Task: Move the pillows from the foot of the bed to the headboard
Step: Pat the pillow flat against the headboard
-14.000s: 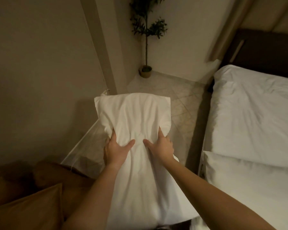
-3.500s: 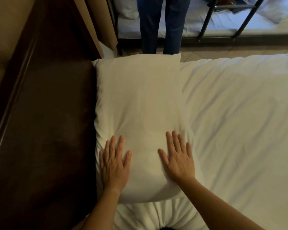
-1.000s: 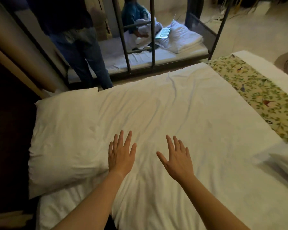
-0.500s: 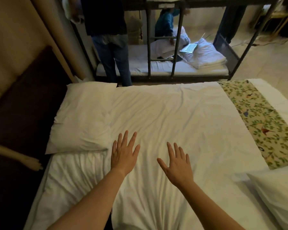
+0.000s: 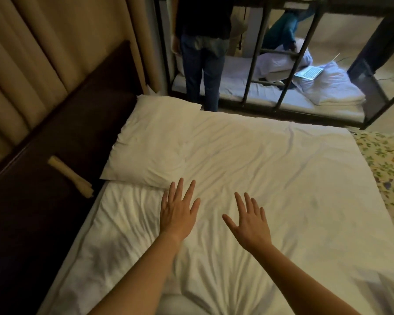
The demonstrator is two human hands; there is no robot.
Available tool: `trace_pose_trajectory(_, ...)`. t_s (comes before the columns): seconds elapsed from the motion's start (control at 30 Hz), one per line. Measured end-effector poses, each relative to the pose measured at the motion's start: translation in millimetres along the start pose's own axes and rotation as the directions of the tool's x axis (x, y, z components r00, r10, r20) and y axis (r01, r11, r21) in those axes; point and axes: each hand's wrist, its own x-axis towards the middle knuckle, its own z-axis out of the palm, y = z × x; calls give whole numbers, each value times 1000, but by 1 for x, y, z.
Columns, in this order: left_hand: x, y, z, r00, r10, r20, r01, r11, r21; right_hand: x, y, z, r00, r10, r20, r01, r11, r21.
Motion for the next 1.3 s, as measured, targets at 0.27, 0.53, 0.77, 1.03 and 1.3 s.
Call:
trace_pose_trajectory(0.27,-76,-113,-1,997,24,73,-24,1000,0,-45,-103,60,1000,-9,25,12,994,-113)
trace_pose_trajectory(0.53,-175,-168,-102,991,106,84,-104,994,-36,-178,-198,39,998,70,1,-70,995,-76)
trace_pose_trajectory(0.77,-236,-179,-153,976,201,85,-201,980,-11,-270,-240,16,991,122,-59,-124,992,-22)
trace_pose_trajectory(1.03,-307,-145,-160,965,248,80,-249,968,6,-345,-228,2,986,130,-109,-130,992,6)
trace_pose_trajectory(1.3,-384,-70,-131,979,204,26,-203,979,-23,-411,-153,-14,991,63,-120,-63,998,5)
